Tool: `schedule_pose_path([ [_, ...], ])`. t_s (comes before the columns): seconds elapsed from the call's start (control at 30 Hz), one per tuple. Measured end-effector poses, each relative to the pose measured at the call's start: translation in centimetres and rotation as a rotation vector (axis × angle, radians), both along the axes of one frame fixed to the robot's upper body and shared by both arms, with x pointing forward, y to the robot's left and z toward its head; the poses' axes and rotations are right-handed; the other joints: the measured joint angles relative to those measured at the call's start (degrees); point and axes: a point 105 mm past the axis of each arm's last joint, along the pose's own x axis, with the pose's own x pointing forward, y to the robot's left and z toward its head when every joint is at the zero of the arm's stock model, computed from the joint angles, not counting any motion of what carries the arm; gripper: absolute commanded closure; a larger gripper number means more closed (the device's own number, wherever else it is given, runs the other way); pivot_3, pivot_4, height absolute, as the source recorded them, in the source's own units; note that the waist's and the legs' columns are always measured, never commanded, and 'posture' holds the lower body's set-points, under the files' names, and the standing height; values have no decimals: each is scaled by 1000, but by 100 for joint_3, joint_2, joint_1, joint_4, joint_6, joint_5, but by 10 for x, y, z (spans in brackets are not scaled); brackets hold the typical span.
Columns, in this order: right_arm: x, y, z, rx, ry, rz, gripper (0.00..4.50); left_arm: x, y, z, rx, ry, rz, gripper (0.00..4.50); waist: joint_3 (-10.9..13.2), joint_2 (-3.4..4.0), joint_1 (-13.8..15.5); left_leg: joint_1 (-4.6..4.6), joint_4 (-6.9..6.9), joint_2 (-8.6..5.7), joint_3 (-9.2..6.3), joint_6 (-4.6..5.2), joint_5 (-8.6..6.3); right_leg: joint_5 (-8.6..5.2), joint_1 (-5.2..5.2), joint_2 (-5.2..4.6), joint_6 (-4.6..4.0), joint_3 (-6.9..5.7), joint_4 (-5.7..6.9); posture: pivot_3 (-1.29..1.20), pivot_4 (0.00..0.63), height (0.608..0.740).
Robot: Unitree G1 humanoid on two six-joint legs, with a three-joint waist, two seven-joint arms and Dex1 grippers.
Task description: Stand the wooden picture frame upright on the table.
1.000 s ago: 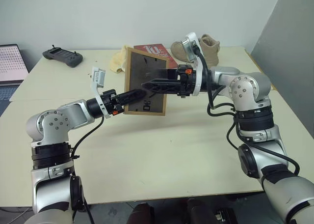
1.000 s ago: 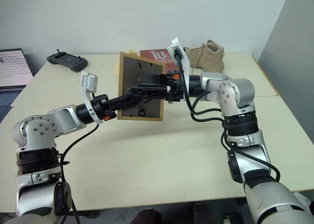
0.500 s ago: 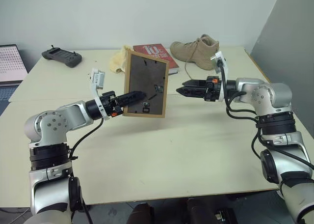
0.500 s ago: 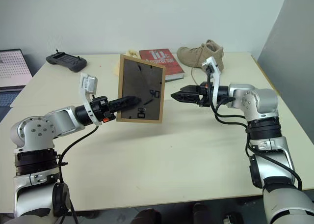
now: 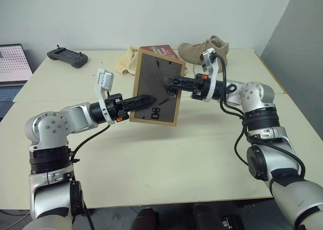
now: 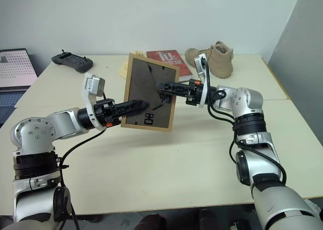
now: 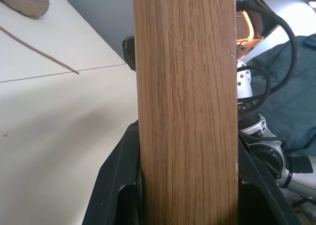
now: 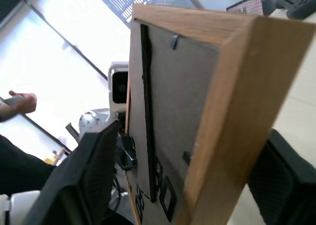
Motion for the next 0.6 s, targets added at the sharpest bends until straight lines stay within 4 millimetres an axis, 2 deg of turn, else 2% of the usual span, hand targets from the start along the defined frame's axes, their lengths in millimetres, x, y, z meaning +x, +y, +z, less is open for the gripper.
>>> schedule_pose_path([
  [0.2,-3,-4,5,43,27,20,2814,-4,-1,2,-14,-12,-19,3221,0,0,-19,1,-1,2,0,0,0,0,-2,3,0,0,2,0,150,740],
  [0.33,-6,-5,9,81,36,44,3095,-7,-2,5,-39,-21,-41,3221,0,0,-21,1,-1,2,1,1,0,0,-1,3,0,0,1,0,150,740],
  [0.37,-6,-5,9,82,37,46,3118,-7,-2,5,-41,-21,-43,2527,0,0,-21,0,-1,2,1,1,0,0,-1,3,0,0,1,0,150,740],
  [0.4,-6,-5,9,83,39,48,3129,-7,-2,4,-41,-19,-42,2494,0,0,-21,0,-1,2,1,1,0,0,-1,3,0,0,1,0,150,740],
  [0.53,-4,-8,7,58,47,21,3227,0,2,-3,-21,23,7,1552,0,0,-19,0,-1,2,1,2,-1,0,-1,3,0,0,1,0,150,740],
  [0.6,-4,-9,8,56,42,20,3227,1,5,-5,-21,36,14,1229,0,0,-20,0,-1,2,1,2,-1,0,-1,3,0,0,1,0,150,740],
])
